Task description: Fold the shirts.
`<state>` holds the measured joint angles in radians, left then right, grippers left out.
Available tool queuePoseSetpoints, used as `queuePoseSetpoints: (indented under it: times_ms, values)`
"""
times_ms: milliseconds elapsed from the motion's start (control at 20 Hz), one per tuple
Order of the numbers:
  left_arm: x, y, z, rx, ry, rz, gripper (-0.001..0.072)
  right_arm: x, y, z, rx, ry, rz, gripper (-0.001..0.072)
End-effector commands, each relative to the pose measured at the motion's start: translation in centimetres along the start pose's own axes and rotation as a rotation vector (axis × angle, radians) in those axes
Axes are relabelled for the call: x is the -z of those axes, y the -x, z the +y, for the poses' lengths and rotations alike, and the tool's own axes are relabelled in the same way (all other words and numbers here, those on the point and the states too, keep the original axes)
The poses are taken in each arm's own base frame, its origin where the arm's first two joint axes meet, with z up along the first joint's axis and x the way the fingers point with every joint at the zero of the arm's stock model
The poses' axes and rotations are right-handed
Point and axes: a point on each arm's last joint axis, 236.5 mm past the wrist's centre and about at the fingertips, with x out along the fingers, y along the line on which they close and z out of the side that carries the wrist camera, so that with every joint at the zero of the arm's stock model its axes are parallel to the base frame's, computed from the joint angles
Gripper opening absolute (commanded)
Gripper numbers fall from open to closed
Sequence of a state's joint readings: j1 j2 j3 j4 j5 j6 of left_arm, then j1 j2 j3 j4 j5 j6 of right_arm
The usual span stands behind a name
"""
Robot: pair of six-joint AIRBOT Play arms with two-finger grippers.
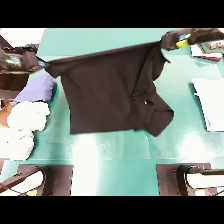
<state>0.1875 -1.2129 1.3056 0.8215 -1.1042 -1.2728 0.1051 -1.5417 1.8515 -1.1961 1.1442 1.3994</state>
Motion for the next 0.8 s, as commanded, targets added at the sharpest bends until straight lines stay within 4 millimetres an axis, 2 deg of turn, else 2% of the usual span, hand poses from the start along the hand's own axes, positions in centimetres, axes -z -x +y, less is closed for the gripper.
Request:
queuePoseSetpoints:
  times_ms: [0, 50, 100, 150, 250, 300, 350, 450, 550, 750]
  values:
    - [1.7, -6.3, 6.0, -0.044, 0.125, 0.040, 0.0027, 0.9, -5.9, -3.5, 0.026, -0.100, 0.030, 0.0018]
    - [1.8, -7.1, 6.7, -0.050, 0.141, 0.039, 0.0055, 0.6, -6.2, -3.6, 0.025, -0.100, 0.028, 0.0078]
    - [1.7, -7.4, 7.2, -0.060, 0.146, 0.034, 0.0385, 0.3, -6.2, -3.6, 0.023, -0.097, 0.026, 0.0336]
    - [1.5, -7.4, 7.4, -0.063, 0.147, 0.026, 0.0599, 0.1, -5.9, -3.5, 0.022, -0.100, 0.029, 0.0411]
    - [1.6, -6.4, 7.1, -0.047, 0.141, 0.059, 0.0605, 0.4, -4.6, -3.0, 0.010, -0.087, 0.071, 0.0396]
    - [2.3, -5.6, 6.8, -0.034, 0.137, 0.102, 0.0605, 1.5, -3.7, -2.6, -0.007, -0.073, 0.131, 0.0327]
    - [3.4, -4.8, 6.8, -0.023, 0.121, 0.152, 0.0606, 3.0, -2.9, -1.5, -0.054, -0.043, 0.196, 0.0317]
    - [6.9, -3.6, 7.9, -0.040, 0.095, 0.297, 0.0605, 6.3, -1.3, 0.5, -0.161, -0.051, 0.315, 0.0317]
    - [10.3, -3.0, 10.0, -0.103, 0.095, 0.406, 0.0605, 8.9, -0.3, 1.3, -0.216, -0.088, 0.380, 0.0316]
    - [16.8, -4.1, 12.3, -0.139, 0.172, 0.525, 0.0605, 13.5, 1.4, 1.5, -0.231, -0.146, 0.450, 0.0316]
